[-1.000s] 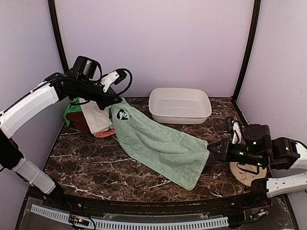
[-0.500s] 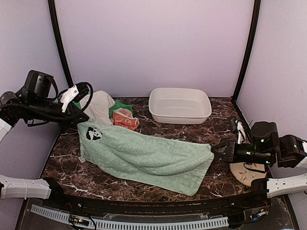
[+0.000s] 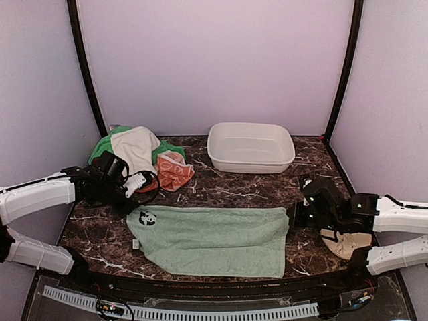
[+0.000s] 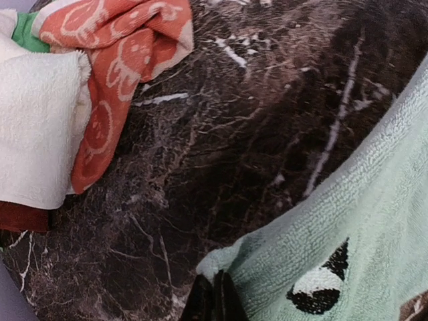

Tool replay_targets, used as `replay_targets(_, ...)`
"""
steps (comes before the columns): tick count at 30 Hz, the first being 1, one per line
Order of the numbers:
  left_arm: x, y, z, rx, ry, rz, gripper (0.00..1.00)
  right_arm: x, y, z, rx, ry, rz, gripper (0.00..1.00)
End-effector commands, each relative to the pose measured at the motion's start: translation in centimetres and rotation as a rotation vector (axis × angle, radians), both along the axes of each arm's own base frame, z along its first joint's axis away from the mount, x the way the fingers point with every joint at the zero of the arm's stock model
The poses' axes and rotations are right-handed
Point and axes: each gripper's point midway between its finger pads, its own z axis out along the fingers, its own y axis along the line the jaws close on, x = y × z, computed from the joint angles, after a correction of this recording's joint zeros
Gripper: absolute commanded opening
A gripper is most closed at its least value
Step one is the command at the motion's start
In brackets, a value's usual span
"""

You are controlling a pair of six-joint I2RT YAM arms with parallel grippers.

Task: Roll the towels
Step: Flatten out the towel at the center of the board.

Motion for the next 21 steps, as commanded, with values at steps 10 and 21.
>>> replay_targets(10, 10.2, -1.5, -0.6, -0.082, -0.177, 0.141, 0.00, 8.7, 1.9, -2.8, -0.115, 0.001, 0.002, 0.00)
replay_targets(21, 8.7, 0.2, -3.2, -0.015, -0.128, 0.093, 0.28, 10.4, 0.6, -4.8, -0.139, 0.079, 0.016, 0.20)
